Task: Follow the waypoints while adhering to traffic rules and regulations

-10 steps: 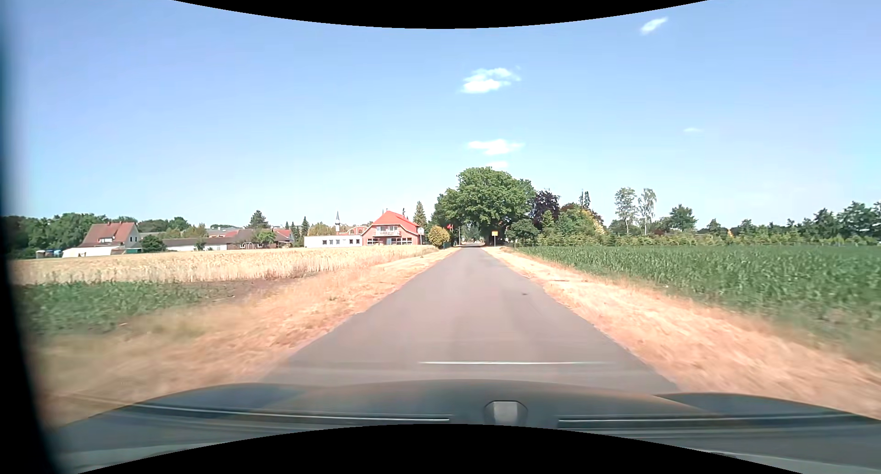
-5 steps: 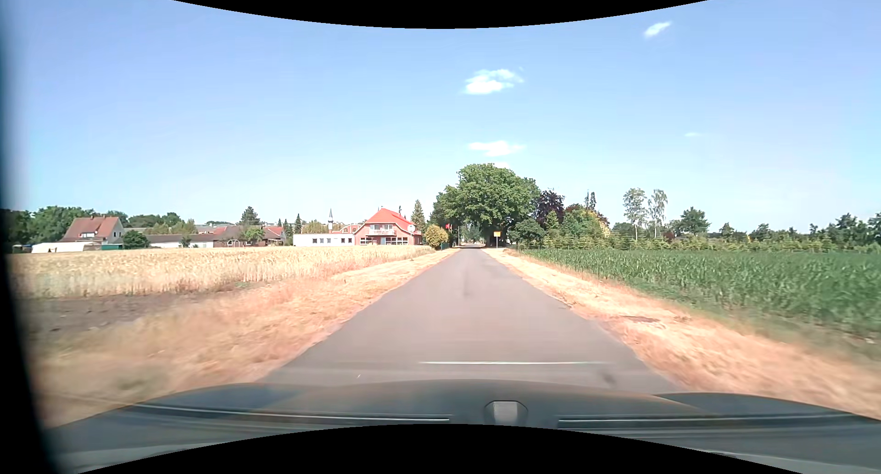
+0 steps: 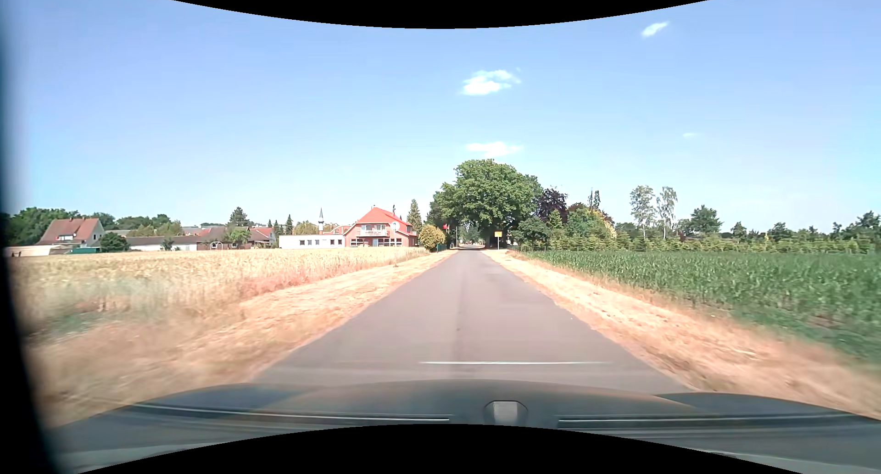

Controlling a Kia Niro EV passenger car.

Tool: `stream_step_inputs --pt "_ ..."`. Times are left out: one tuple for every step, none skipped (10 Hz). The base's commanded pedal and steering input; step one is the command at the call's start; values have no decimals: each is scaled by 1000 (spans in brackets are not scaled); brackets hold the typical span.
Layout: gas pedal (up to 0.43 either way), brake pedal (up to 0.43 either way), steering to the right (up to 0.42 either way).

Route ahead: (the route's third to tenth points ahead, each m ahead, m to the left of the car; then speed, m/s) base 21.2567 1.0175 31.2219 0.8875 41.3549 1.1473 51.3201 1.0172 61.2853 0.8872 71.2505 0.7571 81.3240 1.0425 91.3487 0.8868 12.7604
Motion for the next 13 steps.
stream_step_inputs --pt "130 6 4" --pt "130 6 4" --pt "130 6 4" --pt "130 6 4" --pt "130 6 3" --pt "130 6 4" --pt "130 6 3" --pt "130 6 3" --pt "130 6 3" --pt "130 6 3" --pt "130 6 3" --pt "138 6 3" --pt "138 6 3"
